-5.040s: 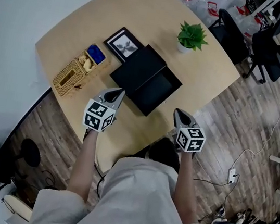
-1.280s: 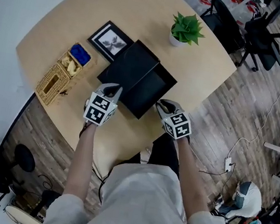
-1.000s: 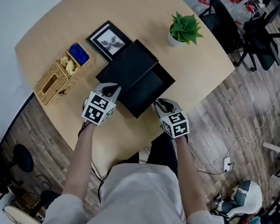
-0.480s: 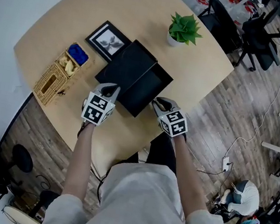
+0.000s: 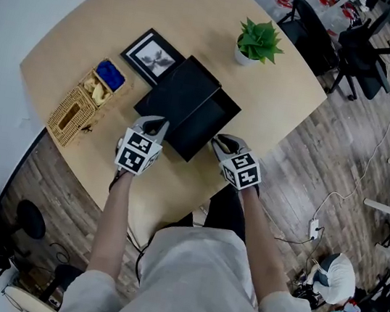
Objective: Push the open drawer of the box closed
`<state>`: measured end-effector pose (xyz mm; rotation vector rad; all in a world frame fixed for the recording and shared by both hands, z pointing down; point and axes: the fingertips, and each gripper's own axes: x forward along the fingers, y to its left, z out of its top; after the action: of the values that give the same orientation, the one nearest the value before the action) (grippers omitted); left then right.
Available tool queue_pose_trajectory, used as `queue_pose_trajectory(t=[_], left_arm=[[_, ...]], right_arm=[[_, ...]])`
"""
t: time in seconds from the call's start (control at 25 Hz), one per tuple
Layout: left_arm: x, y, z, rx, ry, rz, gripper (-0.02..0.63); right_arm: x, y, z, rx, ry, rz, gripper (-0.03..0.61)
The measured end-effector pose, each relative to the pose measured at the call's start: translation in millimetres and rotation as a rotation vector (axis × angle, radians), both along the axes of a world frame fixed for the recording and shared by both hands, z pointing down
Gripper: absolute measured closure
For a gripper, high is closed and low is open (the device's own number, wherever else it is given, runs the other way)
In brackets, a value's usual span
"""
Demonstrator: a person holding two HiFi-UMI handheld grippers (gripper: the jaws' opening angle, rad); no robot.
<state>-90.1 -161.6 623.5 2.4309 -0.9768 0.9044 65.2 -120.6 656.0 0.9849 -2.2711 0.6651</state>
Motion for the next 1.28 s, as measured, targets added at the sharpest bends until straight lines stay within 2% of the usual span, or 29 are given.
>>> queue_pose_trajectory(t=[1.28], left_arm=[[0, 0, 0, 0.012, 0.001, 0.002, 0.561]], right_arm=[[-16, -15, 2, -0.007, 0.004, -0.008, 0.508]])
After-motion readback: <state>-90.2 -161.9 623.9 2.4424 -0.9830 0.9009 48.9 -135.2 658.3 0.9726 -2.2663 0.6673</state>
